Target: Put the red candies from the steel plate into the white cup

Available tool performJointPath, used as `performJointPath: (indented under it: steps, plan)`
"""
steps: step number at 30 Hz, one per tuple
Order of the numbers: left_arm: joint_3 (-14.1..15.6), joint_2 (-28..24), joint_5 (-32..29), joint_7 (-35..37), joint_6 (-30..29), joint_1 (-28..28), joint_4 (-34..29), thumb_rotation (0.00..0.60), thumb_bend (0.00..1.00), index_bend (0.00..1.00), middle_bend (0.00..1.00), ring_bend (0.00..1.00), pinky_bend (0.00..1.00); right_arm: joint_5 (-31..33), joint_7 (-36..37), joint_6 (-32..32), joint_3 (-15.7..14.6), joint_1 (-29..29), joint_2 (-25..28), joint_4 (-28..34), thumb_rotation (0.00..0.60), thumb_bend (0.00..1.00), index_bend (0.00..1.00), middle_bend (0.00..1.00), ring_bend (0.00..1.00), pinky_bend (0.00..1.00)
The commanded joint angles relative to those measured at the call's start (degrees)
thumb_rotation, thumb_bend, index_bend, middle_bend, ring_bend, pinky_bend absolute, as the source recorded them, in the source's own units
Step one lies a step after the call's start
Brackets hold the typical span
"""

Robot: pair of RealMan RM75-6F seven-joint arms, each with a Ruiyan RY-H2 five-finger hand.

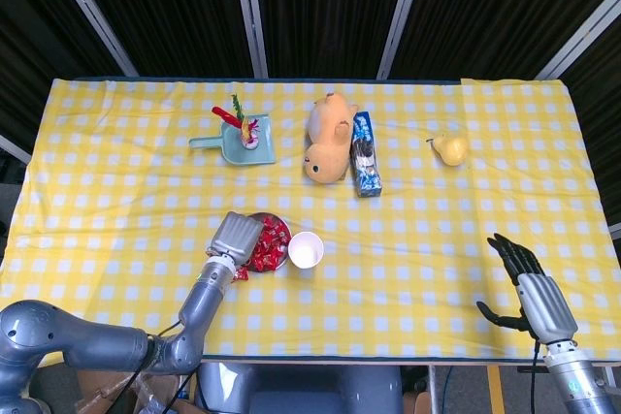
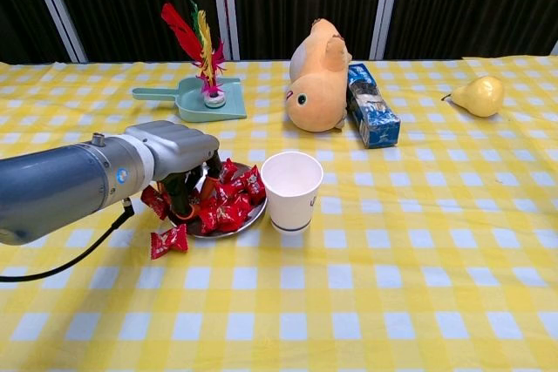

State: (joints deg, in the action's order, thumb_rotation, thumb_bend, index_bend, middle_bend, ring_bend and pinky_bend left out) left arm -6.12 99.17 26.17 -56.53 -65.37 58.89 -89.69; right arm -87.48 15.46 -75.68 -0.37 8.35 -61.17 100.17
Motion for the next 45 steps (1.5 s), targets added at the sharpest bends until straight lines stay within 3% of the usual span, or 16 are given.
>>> performJointPath:
  steps: [1,15,26,33,45]
  plan:
    - [-0.2,-0.4,0.7,0.6,-0.4,-0.4,0.2,0.600,0.39,0.53,0.68,0.92,0.97,0.0,0.0,0.0,0.0,0.0,0.0,0.1,0.600,0.33,0.00,0.00,0.00,0.00]
    - [-3.7,-6.1,2.4,0.4,-2.2,0.2,-6.5,0.600,0.39,0.54,0.69,0.92,0.97,0.1,-0.2,0.0,0.0,0.0,0.0,0.1,0.600,0.33,0.00,0.00,0.00,0.00]
    - [-8.8,-9.1,0.6,-2.0,-3.3,3.8,-13.4,0.600,0.39,0.54,0.69,0.92,0.97,0.1,-0.1,-0.1,0.1,-0.1,0.0,0.2,0.600,0.33,0.00,0.00,0.00,0.00]
    - [-11.3,-6.7,-1.1,-3.0,-4.2,7.3,-14.8,0.600,0.39,0.55,0.69,0.92,0.97,0.1,0.2,-0.1,0.1,0.0,0.1,0.2,0.600,0.33,0.00,0.00,0.00,0.00]
    - [-11.8,1.8,0.2,-1.2,-6.4,10.6,-11.9,0.600,0.39,0.55,0.70,0.92,0.97,-0.1,0.6,-0.2,0.1,-0.1,0.2,0.2,0.600,0.33,0.00,0.00,0.00,0.00]
